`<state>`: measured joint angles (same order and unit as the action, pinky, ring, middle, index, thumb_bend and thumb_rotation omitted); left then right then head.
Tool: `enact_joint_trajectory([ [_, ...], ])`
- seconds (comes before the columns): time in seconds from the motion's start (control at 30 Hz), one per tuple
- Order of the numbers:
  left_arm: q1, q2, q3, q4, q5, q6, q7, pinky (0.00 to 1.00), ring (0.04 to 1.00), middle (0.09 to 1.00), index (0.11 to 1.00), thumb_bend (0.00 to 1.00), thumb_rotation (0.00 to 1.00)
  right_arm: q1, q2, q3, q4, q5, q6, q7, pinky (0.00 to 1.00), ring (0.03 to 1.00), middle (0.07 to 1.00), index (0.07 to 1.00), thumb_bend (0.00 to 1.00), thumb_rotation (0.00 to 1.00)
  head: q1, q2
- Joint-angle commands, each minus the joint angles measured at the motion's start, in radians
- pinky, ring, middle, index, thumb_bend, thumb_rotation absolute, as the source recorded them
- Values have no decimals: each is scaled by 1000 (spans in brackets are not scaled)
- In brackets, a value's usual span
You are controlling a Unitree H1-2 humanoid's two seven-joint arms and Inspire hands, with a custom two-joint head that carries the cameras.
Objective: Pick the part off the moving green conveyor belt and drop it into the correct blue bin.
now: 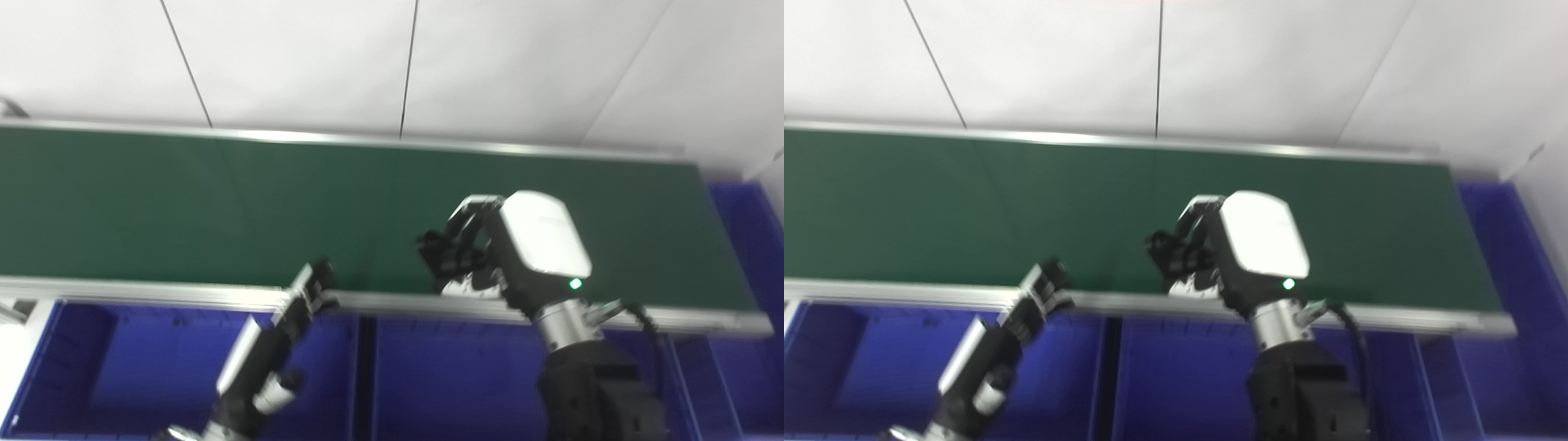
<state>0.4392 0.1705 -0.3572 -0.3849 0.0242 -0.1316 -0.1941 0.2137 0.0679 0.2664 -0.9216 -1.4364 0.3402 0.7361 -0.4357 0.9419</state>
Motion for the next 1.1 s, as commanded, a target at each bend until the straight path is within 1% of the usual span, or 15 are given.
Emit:
enact_joint_trajectory([
  [0.0,-8,8,6,-50,-22,16,-16,864,935,973,993,1000,953,23,32,-12,-28,-11,-72,12,158,228,471,487,525,1,-9,19],
  [0.03,-12,8,11,-59,-22,28,-18,861,933,972,993,1000,952,49,36,-20,-28,-11,-86,13,159,229,471,487,525,1,-16,38],
  [0.07,-14,9,14,-65,-22,37,-20,851,925,964,985,1000,950,66,41,-28,-28,-12,-100,14,150,218,471,486,526,0,-17,39],
  [0.13,-23,7,20,-74,-23,56,-23,845,919,955,976,1000,946,111,49,-41,-27,-7,-119,16,150,217,471,486,526,0,-23,55],
  [0.17,-29,5,22,-79,-26,68,-26,844,918,952,974,1000,945,133,57,-44,-18,-4,-126,10,151,219,471,487,526,1,-29,75],
  [0.2,-33,3,24,-82,-27,77,-28,843,917,950,972,1000,942,148,62,-46,-10,-2,-131,5,162,231,471,487,526,0,-29,75],
  [0.23,-39,1,26,-85,-30,85,-30,842,917,948,971,1000,940,163,66,-42,10,0,-136,-9,171,241,472,487,527,0,-25,89],
  [0.3,-45,-3,28,-89,-33,98,-34,842,915,942,965,1000,932,181,73,-39,39,0,-143,-24,166,234,471,487,527,0,-17,96],
  [0.4,-49,-9,28,-89,-30,105,-35,832,910,939,962,1000,930,203,81,-31,98,-7,-146,-48,153,220,470,487,527,0,-14,97],
  [0.5,-48,-14,24,-85,-24,107,-36,830,912,940,961,1000,929,215,67,-26,154,-9,-149,-64,160,232,471,487,526,1,-11,89],
  [0.63,-44,-17,20,-86,-17,111,-35,831,916,944,964,1000,928,227,51,-15,253,-21,-149,-124,186,262,473,488,526,2,2,78],
  [0.73,-42,-19,17,-85,-15,107,-34,831,916,944,962,1000,922,222,38,-10,335,-32,-135,-141,164,238,471,488,527,0,3,75],
  [0.93,-37,-26,11,-87,-11,104,-30,844,918,944,967,1000,916,208,17,-1,427,-46,-116,-149,185,268,474,488,527,0,8,72],
  [1.0,-35,-28,9,-87,-7,104,-29,845,917,944,967,1000,918,202,13,0,457,-46,-110,-163,196,285,475,489,527,0,9,68],
  [1.07,-34,-29,8,-83,-2,97,-29,837,916,945,966,1000,924,189,7,-1,504,-40,-105,-199,194,283,475,489,527,0,11,64],
])
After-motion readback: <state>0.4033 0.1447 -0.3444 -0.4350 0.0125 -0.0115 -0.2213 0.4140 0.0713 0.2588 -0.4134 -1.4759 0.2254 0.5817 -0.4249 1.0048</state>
